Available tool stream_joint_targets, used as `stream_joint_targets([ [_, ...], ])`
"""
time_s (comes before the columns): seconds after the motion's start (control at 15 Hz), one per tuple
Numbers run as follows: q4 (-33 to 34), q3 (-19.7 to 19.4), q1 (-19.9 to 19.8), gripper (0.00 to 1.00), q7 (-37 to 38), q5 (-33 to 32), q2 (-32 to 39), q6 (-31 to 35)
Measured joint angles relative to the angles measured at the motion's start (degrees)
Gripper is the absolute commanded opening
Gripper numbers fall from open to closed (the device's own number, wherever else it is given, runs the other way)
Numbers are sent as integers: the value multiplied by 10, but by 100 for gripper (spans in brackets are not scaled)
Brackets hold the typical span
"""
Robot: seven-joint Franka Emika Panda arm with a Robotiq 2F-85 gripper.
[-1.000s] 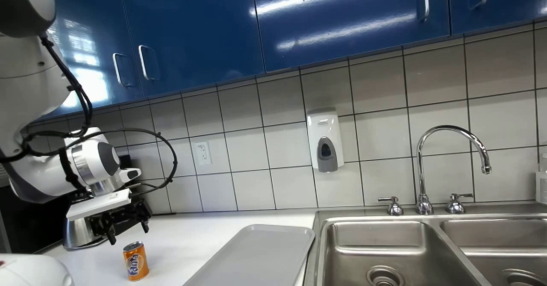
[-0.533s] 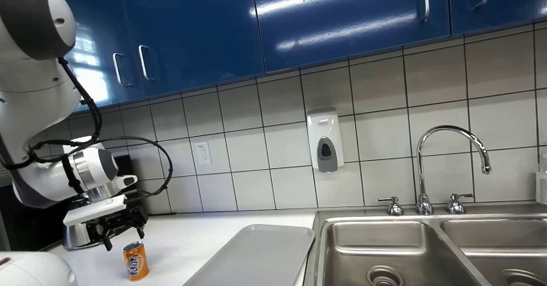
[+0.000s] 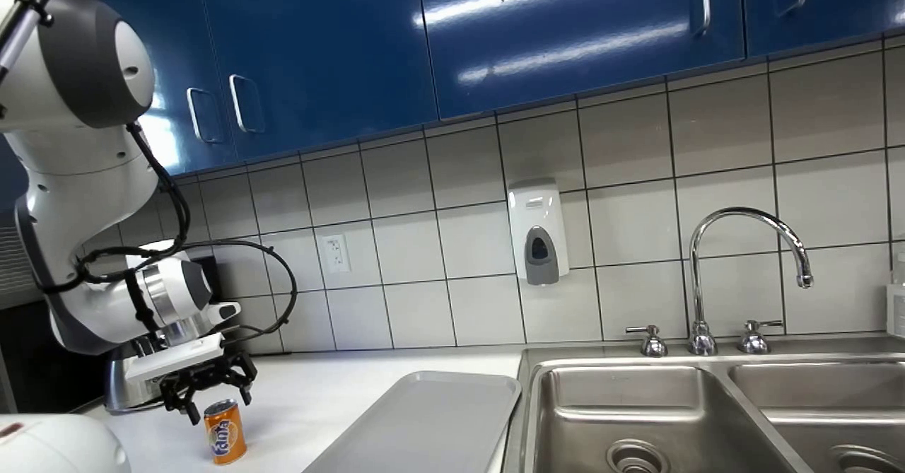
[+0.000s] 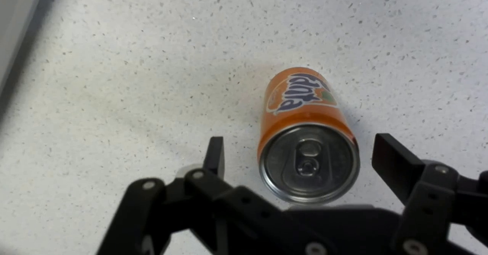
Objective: Place the soda can on the tray
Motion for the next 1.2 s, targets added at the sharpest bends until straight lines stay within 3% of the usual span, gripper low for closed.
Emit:
stream_joint_targets([
  [0.87,14,-11,12,100,0,2,35,-2],
  [0.93,14,-11,12,75,0,2,35,-3],
  [1.0,14,-11,12,74,0,2,35,-3],
  [1.2,14,-11,12,51,0,4,35,-3],
])
